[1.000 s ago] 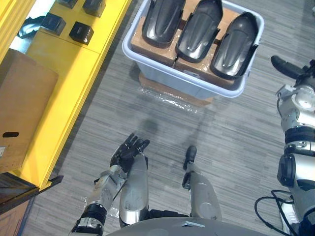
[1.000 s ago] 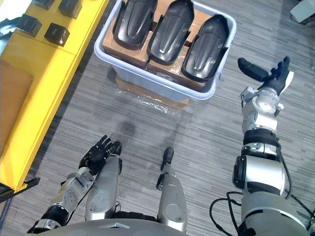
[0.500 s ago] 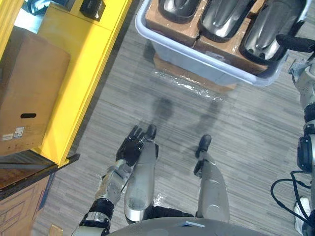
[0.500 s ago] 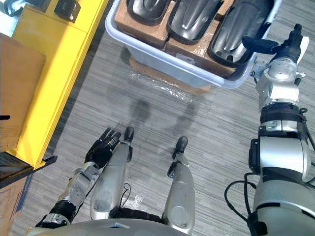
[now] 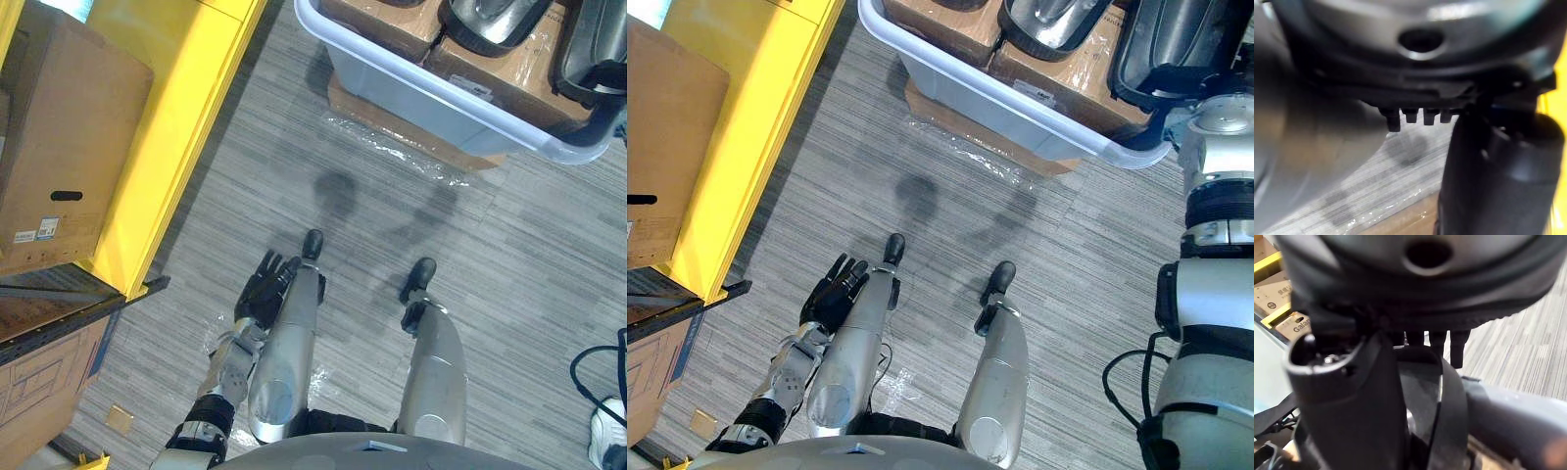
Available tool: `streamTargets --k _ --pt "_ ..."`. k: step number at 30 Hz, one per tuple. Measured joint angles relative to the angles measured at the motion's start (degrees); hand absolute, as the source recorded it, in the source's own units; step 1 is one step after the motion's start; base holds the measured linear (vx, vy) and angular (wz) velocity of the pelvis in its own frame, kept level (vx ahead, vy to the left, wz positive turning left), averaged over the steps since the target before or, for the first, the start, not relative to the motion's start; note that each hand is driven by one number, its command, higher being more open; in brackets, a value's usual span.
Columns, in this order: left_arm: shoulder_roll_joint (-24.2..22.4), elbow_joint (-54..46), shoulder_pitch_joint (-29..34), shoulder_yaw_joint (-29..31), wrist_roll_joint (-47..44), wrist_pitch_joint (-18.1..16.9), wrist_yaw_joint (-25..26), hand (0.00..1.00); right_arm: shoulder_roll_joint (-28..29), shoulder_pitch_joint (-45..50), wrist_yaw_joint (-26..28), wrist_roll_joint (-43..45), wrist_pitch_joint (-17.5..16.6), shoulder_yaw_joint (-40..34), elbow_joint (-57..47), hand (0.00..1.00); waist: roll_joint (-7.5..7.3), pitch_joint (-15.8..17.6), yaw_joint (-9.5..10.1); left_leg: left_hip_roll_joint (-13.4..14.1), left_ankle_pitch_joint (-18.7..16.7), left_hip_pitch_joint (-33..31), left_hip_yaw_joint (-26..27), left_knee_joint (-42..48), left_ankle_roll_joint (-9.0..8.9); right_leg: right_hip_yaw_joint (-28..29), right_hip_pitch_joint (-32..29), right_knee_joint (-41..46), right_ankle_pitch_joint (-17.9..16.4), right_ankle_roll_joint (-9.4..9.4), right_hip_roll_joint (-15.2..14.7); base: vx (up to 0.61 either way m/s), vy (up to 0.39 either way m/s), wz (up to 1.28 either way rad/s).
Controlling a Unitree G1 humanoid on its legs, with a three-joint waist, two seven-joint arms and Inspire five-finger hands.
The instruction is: Walk over and take three plastic housings, then place them on the shelf
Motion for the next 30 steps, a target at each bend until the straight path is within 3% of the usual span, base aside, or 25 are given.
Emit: streamTargets --k 7,12,17,22,24,28,30 --pt "0.0 0.4 0.0 0.0 0.1 -0.4 -0.4 1.0 0.6 0.0 3.8 -0.1 1.4 2.1 0.8 0.0 -0.08 0.0 -0.01 0.8 -0.3 0.7 -0.2 1.1 -0.67 -0.5 0.0 3.7 -2.4 -0.74 -0.1 0.01 -0.026 0.06" --pt "0.4 0.6 0.1 -0.1 0.2 0.2 0.3 1.0 4.0 1.1 1.9 -0.1 2.8 1.2 2.0 0.0 -0.65 0.1 -0.27 0.9 -0.4 3.5 -0.1 1.6 -0.8 -0.9 2.6 5.3 -3.6 -0.96 -0.6 0.0 -0.013 0.07" --pt "2.7 0.4 1.8 0.2 0.2 0.2 1.4 1.0 9.9 6.5 -0.5 -0.5 3.6 -1.7 2.0 0.0 -2.78 0.0 -0.97 3.9 -0.4 8.7 4.6 0.5 -0.45 -1.9 8.1 5.0 -5.0 -0.93 -0.9 -0.03 -0.029 0.09" --pt "3.4 0.5 4.2 0.2 0.3 0.2 2.3 1.0 14.2 10.4 -2.8 -4.1 3.0 -8.2 0.7 0.0 -3.88 -0.2 -1.29 4.2 0.3 16.0 6.5 -3.5 -0.65 -2.1 14.5 1.0 -4.3 0.14 -0.9 0.02 0.007 -0.09" --pt "3.5 0.5 5.4 0.2 0.7 -0.1 2.7 1.0 14.4 13.1 -4.7 -5.2 1.3 -12.6 -2.1 0.0 -4.18 -0.2 -1.48 4.5 0.8 20.1 7.4 -6.2 -0.74 -3.2 18.4 -1.8 -3.6 0.63 -0.8 0.08 -0.004 -0.1" --pt "5.6 -1.7 8.5 -0.4 2.8 0.0 3.0 1.0 16.5 19.4 -9.0 -8.3 -2.5 -17.4 -12.5 0.0 -6.14 -1.2 -2.36 5.6 2.8 28.8 9.4 -14.0 -1.37 -3.6 25.6 -8.8 -1.1 0.51 0.8 0.14 -0.036 -0.18" --pt "7.5 -8.0 11.9 -2.5 3.1 1.6 3.8 1.0 18.5 22.4 -10.5 -11.1 -5.3 -19.4 -16.0 0.0 -7.51 -4.5 -3.79 5.8 4.1 31.6 9.7 -18.5 -1.68 -4.5 28.3 -13.1 0.1 0.53 1.7 0.17 -0.049 -0.03"
